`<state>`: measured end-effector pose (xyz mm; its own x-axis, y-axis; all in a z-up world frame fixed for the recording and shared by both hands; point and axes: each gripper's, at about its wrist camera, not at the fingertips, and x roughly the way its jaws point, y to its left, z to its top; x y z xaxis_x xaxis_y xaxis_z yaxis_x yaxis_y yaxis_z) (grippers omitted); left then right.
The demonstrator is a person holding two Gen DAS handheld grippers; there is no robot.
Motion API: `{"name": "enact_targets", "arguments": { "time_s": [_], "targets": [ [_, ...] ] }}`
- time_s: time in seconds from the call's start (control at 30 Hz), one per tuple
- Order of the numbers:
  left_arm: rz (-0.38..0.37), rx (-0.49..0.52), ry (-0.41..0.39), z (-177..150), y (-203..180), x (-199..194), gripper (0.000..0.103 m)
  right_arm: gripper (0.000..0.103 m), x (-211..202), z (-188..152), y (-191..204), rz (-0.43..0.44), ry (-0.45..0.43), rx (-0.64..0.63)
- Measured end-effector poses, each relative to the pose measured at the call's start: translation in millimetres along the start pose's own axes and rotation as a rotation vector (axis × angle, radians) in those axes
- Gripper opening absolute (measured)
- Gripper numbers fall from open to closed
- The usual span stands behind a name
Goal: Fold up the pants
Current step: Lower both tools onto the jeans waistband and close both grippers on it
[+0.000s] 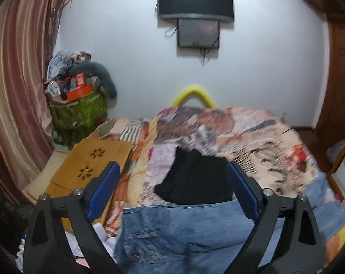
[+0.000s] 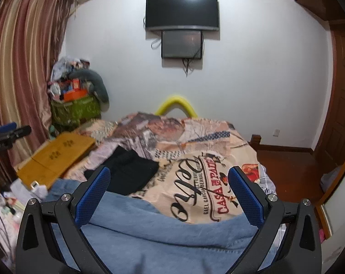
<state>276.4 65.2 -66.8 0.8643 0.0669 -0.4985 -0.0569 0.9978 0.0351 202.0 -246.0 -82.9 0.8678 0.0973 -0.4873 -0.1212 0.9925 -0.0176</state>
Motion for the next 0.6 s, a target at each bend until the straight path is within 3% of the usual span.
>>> {"name": "enact_targets", "arguments": {
  "time_s": [0.2, 0.33, 0.5, 0.6],
  "targets": [
    [0.022, -0.028, 0.179, -19.9, 33.7, 86.4, 0.086, 0.103, 61.2, -16.5, -22.0, 0.098, 0.198, 0.033],
    [0.072, -0.024, 0.318, -47.3, 45.5, 136.3, 0.076, 0.099, 96.5, -34.9, -24.0, 0.124, 0.325, 0.043],
    [0.048, -0.024, 0.485, -84.1, 53.1, 184.9, 0.073, 0.094, 141.0, -48.7, -28.0, 0.157, 0.426, 0.052],
    [0.045, -0.022, 0.584, -109.1, 53.1, 206.0, 0.066, 0.091, 160.7, -55.4, -26.0, 0.19, 0.473, 0.056]
  ]
}}
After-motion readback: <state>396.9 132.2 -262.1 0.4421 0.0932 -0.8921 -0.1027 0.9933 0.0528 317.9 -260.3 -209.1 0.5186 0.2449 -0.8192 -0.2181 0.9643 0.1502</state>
